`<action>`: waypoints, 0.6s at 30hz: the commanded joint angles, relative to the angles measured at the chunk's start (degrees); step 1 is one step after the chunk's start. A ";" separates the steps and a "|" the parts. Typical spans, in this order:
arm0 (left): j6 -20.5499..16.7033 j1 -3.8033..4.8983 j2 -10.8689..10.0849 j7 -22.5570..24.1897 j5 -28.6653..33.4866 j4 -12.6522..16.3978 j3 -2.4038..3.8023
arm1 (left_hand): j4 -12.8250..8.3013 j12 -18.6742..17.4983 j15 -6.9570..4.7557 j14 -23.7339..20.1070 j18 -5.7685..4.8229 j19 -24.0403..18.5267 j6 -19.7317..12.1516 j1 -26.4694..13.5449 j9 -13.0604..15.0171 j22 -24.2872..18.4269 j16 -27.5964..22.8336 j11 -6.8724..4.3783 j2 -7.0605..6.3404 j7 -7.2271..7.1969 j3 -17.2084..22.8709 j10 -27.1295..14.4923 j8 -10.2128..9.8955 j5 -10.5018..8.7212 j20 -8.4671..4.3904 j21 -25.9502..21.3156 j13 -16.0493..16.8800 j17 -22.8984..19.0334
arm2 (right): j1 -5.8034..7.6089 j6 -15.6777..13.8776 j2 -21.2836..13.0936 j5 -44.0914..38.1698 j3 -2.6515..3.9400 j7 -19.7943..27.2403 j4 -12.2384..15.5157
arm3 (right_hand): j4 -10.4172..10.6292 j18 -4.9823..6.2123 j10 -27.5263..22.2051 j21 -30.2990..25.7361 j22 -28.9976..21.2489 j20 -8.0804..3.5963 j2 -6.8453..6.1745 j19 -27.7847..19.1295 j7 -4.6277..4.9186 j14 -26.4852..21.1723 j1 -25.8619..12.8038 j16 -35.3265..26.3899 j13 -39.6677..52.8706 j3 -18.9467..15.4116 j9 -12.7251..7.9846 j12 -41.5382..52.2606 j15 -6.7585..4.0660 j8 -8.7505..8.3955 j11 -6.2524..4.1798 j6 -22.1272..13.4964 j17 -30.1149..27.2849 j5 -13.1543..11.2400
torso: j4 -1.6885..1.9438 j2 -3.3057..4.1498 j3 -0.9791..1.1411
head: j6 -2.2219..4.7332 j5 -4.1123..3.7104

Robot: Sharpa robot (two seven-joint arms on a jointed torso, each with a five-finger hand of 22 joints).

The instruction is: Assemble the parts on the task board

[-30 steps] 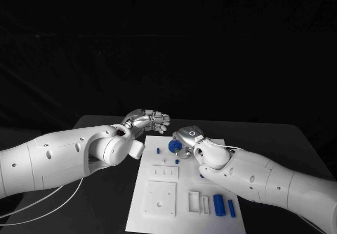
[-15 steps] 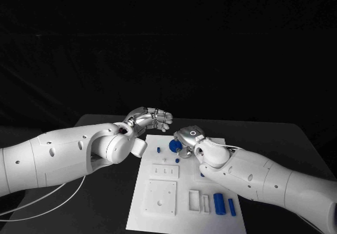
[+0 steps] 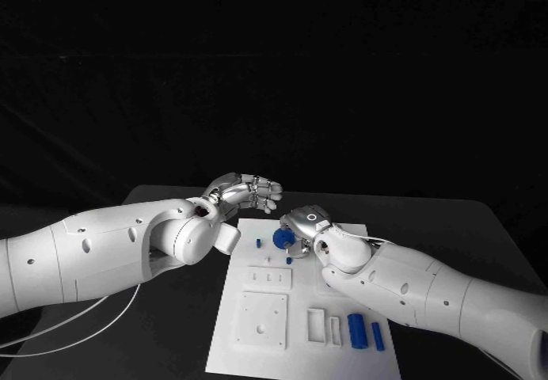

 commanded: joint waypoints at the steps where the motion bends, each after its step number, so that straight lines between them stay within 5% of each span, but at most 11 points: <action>1: 0.67 0.21 0.12 0.29 -0.16 0.09 0.07 | -0.19 -0.30 0.19 0.28 0.95 -0.45 0.23 -0.41 0.07 1.03 -0.37 0.09 0.01 -0.01 0.12 0.27 -0.39 -0.19 0.11 0.31 0.09 0.08 | -0.05 1.07 0.23 0.93 -0.04 1.01 0.10 | 0.20 6.65 -0.90 0.00 0.55 -0.16 -0.64 -0.29 2.32 0.14 0.19 -0.31 -0.19 -0.28 -0.24 -0.29 0.65 -0.61 0.84 0.30 0.10 -0.03 | 0.00 0.00 0.01 | -0.10 0.06; 18: 0.70 0.37 -0.08 -0.07 -0.16 0.08 0.06 | -0.23 -0.32 0.19 0.28 0.95 -0.47 0.23 -0.41 0.09 1.03 -0.39 0.10 -0.02 -0.02 0.16 0.26 -0.39 -0.21 0.11 0.33 0.10 0.11 | -0.04 3.24 -0.04 3.28 -0.06 0.94 -0.57 | -0.08 6.65 -1.18 -0.04 0.56 -0.15 -1.01 -0.43 2.86 0.14 -0.20 -0.50 -0.24 -2.77 -0.95 -0.24 1.18 -2.28 1.38 -3.02 0.47 0.03 | -0.08 -0.02 0.11 | -0.04 -0.07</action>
